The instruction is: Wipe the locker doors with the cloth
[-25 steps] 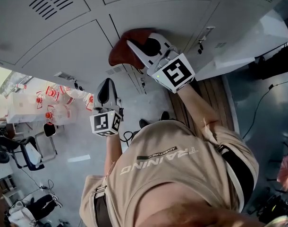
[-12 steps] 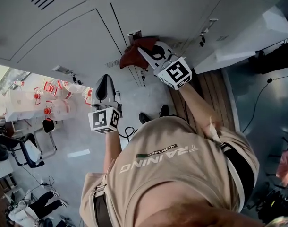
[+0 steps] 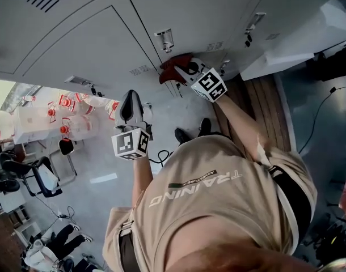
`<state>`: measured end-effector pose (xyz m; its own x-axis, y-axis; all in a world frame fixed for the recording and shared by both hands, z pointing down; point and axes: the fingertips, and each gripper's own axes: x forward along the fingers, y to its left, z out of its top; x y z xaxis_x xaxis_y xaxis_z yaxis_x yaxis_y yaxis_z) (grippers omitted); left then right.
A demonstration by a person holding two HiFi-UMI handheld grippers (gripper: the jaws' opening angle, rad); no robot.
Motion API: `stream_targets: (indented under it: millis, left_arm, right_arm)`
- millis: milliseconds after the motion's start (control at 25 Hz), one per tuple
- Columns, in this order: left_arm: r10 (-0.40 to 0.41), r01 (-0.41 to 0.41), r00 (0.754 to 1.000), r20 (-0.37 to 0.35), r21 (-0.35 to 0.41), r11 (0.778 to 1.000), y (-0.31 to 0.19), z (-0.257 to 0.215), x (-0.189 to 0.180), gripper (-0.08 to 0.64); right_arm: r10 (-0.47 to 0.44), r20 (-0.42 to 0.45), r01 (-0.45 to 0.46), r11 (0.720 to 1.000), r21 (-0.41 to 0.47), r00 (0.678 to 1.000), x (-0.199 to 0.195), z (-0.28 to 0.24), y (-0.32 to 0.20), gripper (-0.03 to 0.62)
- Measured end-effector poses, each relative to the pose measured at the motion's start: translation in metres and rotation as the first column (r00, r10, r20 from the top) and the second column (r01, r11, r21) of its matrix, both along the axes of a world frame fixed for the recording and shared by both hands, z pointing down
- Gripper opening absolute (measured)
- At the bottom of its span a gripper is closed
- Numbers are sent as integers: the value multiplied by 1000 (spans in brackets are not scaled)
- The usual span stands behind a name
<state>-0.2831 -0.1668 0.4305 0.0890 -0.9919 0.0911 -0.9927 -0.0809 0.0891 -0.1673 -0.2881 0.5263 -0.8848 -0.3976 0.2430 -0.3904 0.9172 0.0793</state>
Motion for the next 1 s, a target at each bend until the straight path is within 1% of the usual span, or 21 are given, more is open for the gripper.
stream_targets:
  millis: [80, 200, 280, 360, 440, 600, 720, 800, 880, 1000]
  left_arm:
    - [3, -3, 1000, 2, -8, 1000, 2, 2, 2, 5]
    - [9, -8, 1000, 5, -19, 1000, 4, 5, 7, 5]
    - [15, -15, 1000, 7, -25, 1000, 7, 7, 11, 5]
    - [25, -25, 1000, 10, -28, 999, 9, 8, 15, 5]
    - [36, -36, 999, 9, -28, 999, 9, 8, 19, 5]
    - [64, -64, 998, 19, -5, 998, 6, 1, 30, 5]
    - [86, -87, 996, 29, 29, 996, 0, -11, 39, 5]
    - [102, -104, 994, 35, 50, 993, -5, -19, 44, 5]
    - [123, -125, 992, 42, 67, 990, -10, -26, 51, 5]
    - [152, -155, 988, 42, 78, 985, -14, -29, 62, 5]
  right_arm:
    - [13, -48, -17, 997, -69, 999, 1, 32, -1, 29]
    - [32, -68, -42, 988, -146, 997, 4, 60, -2, 29]
    - [34, -66, -44, 987, -155, 997, 7, 64, 1, 29]
    - [32, -47, -38, 990, -135, 998, 12, 53, 7, 29]
    - [29, 3, -28, 995, -91, 1000, 18, 24, 14, 29]
    - [8, 127, -14, 999, 47, 992, 39, -68, 30, 29]
    - [1, 171, -23, 992, 127, 985, 58, -139, 36, 29]
    - [-7, 187, -32, 978, 204, 982, 67, -184, 39, 29]
    - [-16, 209, -43, 959, 279, 978, 72, -226, 41, 29]
    - [-34, 260, -62, 934, 352, 965, 78, -281, 43, 29]
